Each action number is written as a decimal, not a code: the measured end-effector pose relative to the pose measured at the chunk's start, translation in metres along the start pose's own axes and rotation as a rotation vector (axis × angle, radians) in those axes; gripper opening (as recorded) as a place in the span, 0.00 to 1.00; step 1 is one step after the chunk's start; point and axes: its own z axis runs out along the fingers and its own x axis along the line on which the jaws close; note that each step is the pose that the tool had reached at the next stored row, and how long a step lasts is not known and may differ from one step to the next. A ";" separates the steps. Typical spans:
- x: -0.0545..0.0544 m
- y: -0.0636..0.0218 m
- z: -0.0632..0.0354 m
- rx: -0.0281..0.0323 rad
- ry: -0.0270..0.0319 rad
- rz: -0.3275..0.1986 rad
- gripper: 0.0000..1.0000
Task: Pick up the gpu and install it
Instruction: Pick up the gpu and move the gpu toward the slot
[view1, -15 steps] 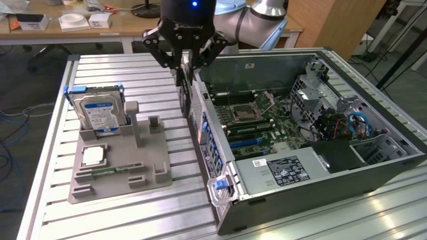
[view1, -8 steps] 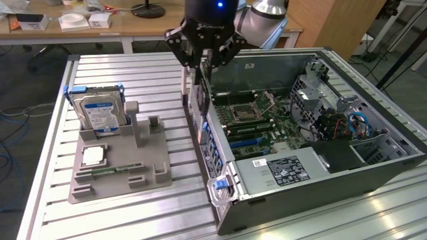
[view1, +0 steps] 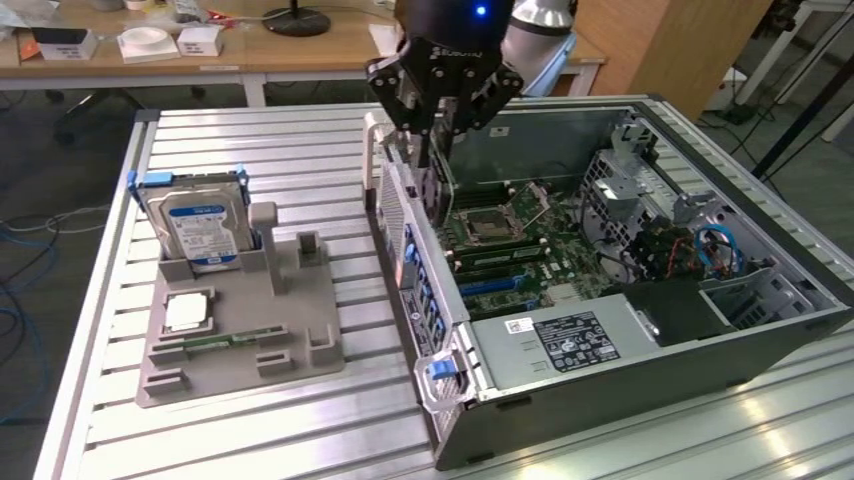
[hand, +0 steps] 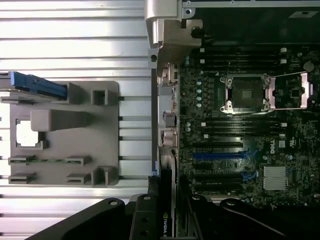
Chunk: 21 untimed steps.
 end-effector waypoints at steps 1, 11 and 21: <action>-0.004 0.0001 -0.0001 0.0000 -0.0001 0.000 0.26; -0.047 0.0015 -0.0007 0.0000 0.0000 0.000 0.26; -0.082 0.0025 -0.0010 0.0000 0.0000 -0.001 0.26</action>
